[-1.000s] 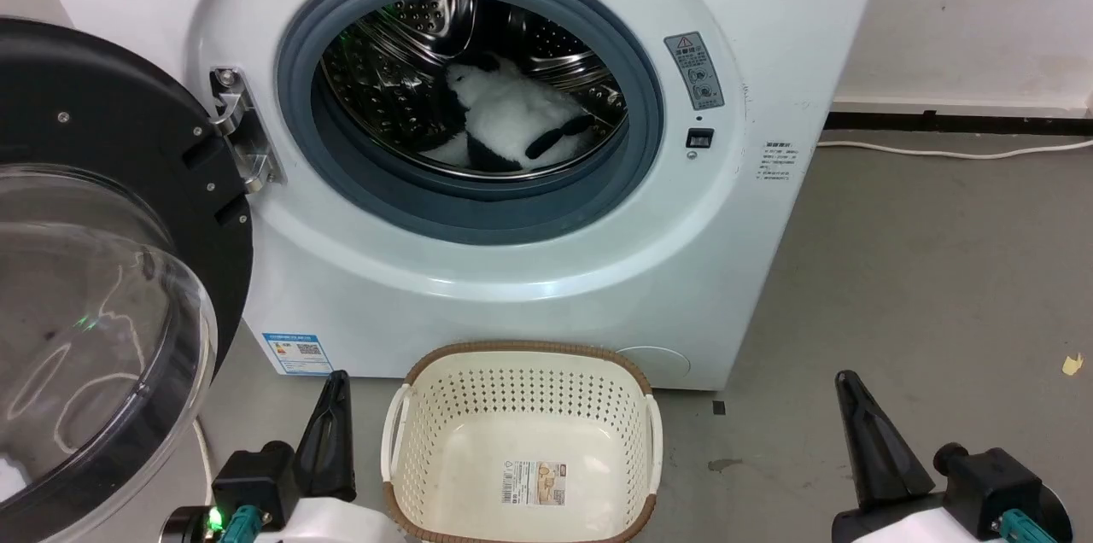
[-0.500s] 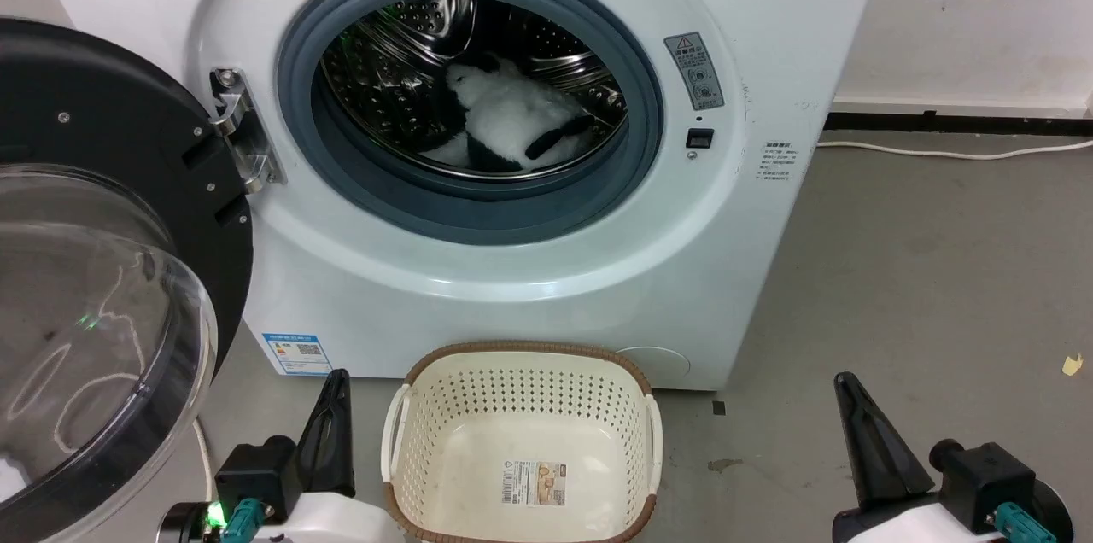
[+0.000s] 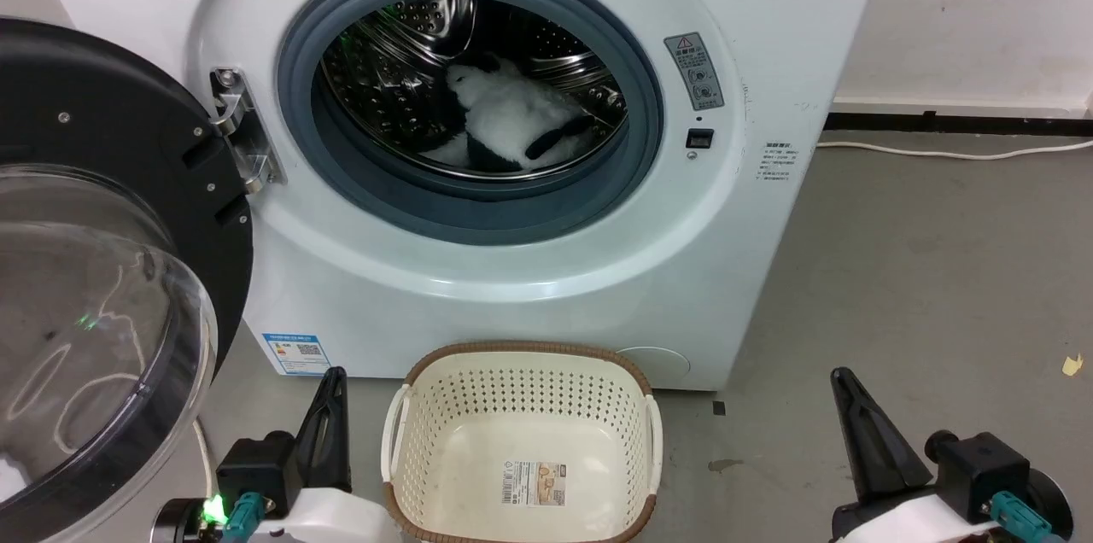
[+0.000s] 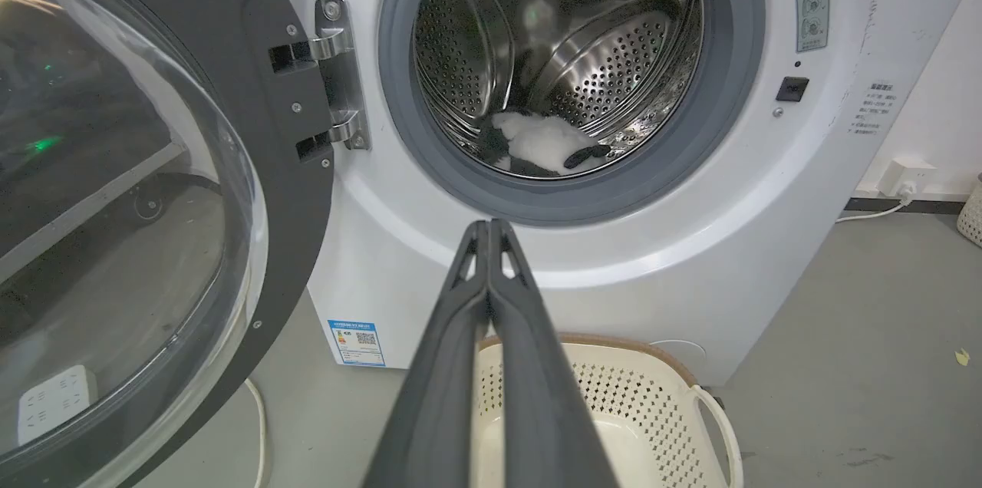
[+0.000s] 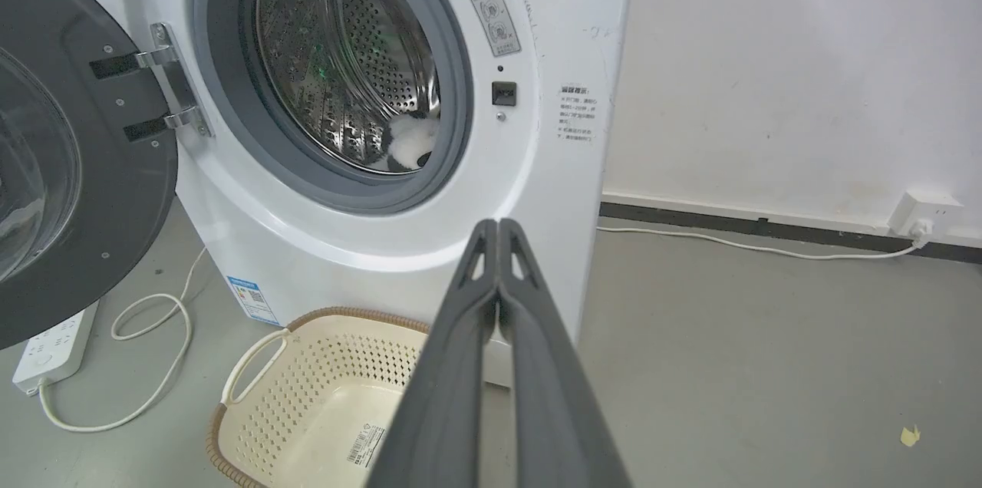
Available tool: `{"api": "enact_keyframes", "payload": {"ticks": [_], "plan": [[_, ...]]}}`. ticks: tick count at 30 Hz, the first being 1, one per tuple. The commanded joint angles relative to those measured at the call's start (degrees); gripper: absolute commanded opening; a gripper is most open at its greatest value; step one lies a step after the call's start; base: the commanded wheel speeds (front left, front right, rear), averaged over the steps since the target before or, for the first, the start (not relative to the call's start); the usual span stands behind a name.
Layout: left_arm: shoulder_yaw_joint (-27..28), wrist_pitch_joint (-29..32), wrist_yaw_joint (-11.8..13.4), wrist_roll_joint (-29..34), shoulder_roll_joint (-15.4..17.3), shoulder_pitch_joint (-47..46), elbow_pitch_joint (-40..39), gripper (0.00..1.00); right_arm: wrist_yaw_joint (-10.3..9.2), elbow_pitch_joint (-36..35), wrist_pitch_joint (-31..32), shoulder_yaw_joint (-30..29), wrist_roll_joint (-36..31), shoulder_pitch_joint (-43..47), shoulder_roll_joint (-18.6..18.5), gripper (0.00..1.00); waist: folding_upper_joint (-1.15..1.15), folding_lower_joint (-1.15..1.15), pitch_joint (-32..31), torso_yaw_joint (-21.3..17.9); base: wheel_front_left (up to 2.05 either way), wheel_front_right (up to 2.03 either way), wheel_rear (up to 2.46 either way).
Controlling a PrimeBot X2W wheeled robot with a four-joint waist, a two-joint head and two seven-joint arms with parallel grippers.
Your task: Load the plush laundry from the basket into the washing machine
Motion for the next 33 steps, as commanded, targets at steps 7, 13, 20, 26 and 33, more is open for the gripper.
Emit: {"api": "enact_keyframes", "payload": {"ticks": [7, 13, 20, 26, 33], "plan": [[0.4, 1.0, -0.2, 1.1, 0.0, -0.5, -0.8, 0.0, -0.02, -0.4, 1.0, -0.4, -0.8, -1.1, 0.0, 0.0, 0.0, 0.0, 0.0, 0.0, 0.0, 0.0, 0.0], [0.5, 1.7, -0.2, 1.7, 0.0, -0.6, -1.1, 0.0, -0.02, -0.4, 1.7, -0.5, -1.2, -1.3, 0.0, 0.0, 0.0, 0.0, 0.0, 0.0, 0.0, 0.0, 0.0], [0.7, 2.6, -0.3, 2.3, 0.0, -0.7, -1.5, 0.0, -0.03, -0.5, 2.6, -0.7, -1.6, -1.6, 0.0, 0.0, 0.0, 0.0, 0.0, 0.0, 0.0, 0.0, 0.0], [0.9, 3.3, -0.3, 2.9, 0.0, -0.8, -1.8, 0.0, -0.03, -0.6, 3.3, -0.8, -2.0, -1.8, 0.0, 0.0, 0.0, 0.0, -0.1, 0.0, 0.0, 0.0, 0.0], [1.1, 4.1, -0.3, 3.6, -0.1, -0.8, -2.1, 0.0, -0.03, -0.6, 4.1, -1.0, -2.4, -2.1, 0.0, 0.0, 0.0, 0.0, -0.1, 0.0, 0.0, 0.0, 0.0]]}}
